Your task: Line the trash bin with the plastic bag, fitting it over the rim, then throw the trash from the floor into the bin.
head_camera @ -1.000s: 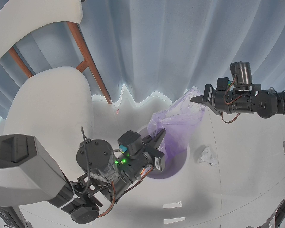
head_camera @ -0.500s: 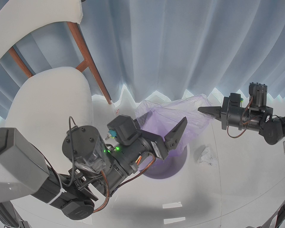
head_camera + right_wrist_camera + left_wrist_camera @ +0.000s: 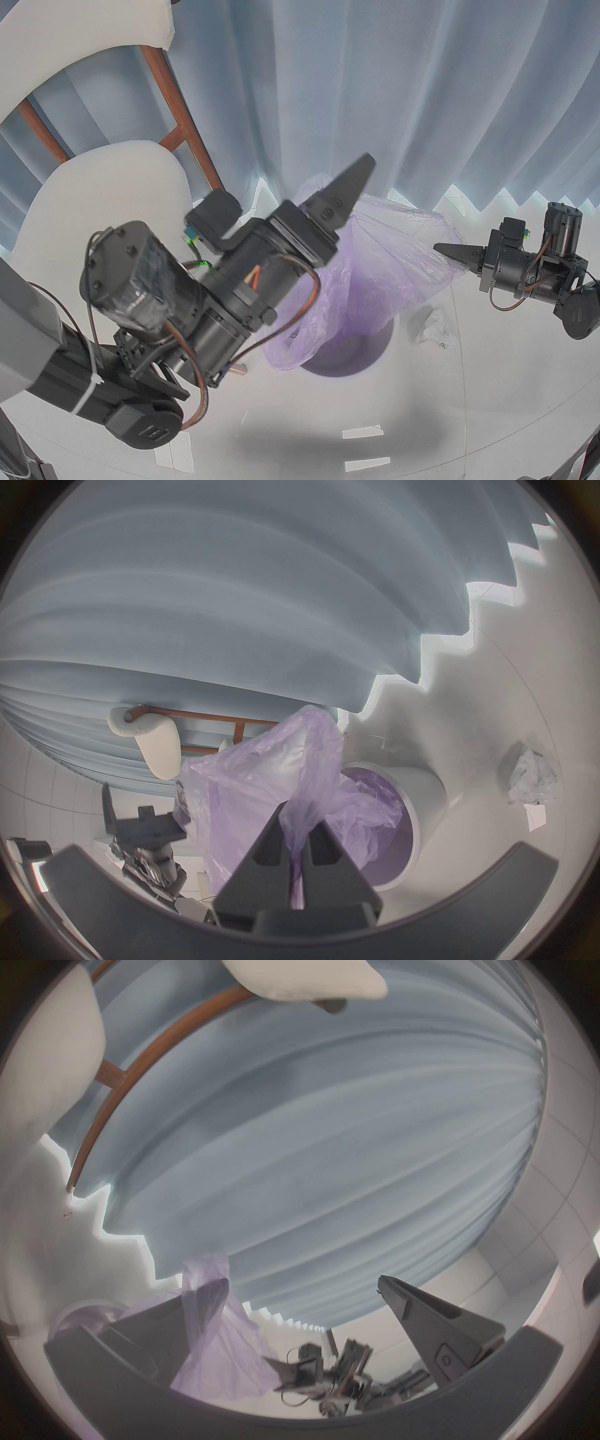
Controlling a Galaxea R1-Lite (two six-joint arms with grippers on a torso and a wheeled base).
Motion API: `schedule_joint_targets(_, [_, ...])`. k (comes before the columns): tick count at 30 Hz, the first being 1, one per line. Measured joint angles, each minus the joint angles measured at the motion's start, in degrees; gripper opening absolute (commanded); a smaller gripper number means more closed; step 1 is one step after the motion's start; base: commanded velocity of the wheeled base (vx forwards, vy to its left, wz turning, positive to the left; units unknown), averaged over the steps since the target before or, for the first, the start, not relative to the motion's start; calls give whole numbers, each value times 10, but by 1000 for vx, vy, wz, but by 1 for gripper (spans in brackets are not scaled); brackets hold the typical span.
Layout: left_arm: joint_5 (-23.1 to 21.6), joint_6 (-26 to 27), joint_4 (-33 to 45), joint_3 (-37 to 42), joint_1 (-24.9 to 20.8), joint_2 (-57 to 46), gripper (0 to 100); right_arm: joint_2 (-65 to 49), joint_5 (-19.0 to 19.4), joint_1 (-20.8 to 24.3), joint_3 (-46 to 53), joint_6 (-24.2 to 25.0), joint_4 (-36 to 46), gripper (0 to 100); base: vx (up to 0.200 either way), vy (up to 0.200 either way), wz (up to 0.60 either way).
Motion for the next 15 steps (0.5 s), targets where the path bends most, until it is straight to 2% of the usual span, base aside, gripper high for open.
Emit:
schedule_joint_targets(3, [-3, -32, -1, -3, 29, -16, 100, -7, 0, 0, 9, -10, -3, 0, 0, 0, 0])
schedule_joint_targets(9, [-14, -32, -1, 20, 88, -39, 100, -27, 1, 2, 31, -30, -4, 0, 0, 0, 0])
schedule_joint_targets(12, [-47, -30, -1, 60, 90, -49, 100, -35, 1, 2, 37, -34, -4, 0, 0, 0, 0])
schedule_joint_targets(15, [-100, -21, -1, 111, 86, -57, 100, -43, 1, 2, 40, -36, -4, 0, 0, 0, 0])
